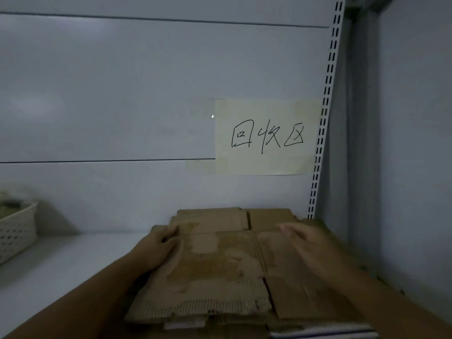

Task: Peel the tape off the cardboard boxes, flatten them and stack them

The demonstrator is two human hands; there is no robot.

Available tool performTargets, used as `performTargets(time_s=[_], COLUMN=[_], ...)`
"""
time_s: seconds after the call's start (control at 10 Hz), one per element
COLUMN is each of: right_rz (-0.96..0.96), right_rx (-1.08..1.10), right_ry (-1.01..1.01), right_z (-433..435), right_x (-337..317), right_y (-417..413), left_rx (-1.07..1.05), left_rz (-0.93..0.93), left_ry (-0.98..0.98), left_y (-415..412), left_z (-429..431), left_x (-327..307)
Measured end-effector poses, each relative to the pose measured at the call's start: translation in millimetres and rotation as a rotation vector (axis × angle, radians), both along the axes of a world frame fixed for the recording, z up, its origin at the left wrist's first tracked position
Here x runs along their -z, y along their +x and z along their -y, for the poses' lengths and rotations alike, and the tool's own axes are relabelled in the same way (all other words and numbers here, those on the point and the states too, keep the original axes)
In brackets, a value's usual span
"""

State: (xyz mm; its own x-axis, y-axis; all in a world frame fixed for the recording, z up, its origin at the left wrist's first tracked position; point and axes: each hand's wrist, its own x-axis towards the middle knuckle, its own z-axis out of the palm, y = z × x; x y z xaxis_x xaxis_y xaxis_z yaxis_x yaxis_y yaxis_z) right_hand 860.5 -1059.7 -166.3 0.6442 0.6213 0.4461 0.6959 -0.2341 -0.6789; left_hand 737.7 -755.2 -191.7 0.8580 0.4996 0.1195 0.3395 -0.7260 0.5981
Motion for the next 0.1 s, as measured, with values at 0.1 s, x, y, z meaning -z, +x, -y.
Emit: performTargets(time_s=[0.1], right_rz=[0.014], right_rx=[-0.173], right_ry=[0.271], right_z=[31.4], right_x=[-55.1], right_y=[-19.0], left_rx=[-0.014], left_rz=[-0.1], left_ry=[0.121], left_y=[2.5], left_z=[-2.8], left_x=[-14.2])
